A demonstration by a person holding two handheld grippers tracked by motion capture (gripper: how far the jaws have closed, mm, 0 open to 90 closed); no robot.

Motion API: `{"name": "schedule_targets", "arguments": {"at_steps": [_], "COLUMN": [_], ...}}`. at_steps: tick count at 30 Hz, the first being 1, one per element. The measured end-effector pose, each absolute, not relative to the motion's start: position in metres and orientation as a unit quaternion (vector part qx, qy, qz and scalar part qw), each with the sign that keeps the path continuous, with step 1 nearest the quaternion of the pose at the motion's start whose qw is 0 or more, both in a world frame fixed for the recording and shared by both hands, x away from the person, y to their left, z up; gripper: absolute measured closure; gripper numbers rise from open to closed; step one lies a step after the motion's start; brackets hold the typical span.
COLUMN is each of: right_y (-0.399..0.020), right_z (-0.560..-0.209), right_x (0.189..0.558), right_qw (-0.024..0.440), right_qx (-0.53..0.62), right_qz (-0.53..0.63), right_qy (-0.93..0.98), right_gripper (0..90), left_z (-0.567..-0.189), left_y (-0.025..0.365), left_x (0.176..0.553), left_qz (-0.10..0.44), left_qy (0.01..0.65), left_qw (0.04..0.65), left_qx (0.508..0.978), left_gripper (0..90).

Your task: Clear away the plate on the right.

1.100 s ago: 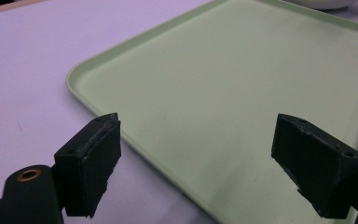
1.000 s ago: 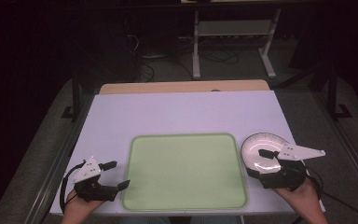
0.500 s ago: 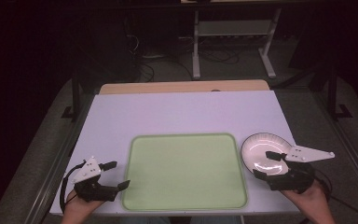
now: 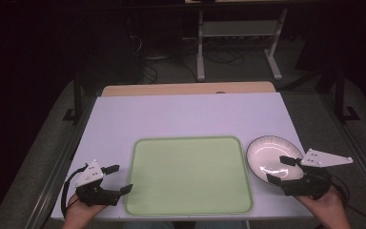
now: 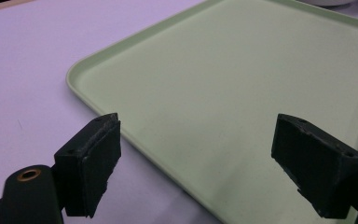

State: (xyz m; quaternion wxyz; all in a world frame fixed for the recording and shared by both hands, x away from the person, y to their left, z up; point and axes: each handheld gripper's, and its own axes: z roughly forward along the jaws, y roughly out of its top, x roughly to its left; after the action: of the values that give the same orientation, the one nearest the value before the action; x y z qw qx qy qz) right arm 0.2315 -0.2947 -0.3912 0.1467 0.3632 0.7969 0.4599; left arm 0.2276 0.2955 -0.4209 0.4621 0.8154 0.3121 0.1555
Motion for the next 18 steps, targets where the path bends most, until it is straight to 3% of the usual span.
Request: {"name": "schedule_targets", "arguments": {"at_steps": [18], "right_y": [-0.324], "right_z": [-0.394], "right_x": [0.229], "right_qw": [0.154], "right_qx": [0.4], "right_qz": [0.444], "right_qy": [0.787], "right_gripper": [17.0], "left_z": [-0.421], "left_y": [0.295], "left_x": [0.228], "left_qz": [0.155], "left_qy": [0.312], "left_qw": [0.46], "left_qx": [0.817], "left_gripper": [15.5]}}
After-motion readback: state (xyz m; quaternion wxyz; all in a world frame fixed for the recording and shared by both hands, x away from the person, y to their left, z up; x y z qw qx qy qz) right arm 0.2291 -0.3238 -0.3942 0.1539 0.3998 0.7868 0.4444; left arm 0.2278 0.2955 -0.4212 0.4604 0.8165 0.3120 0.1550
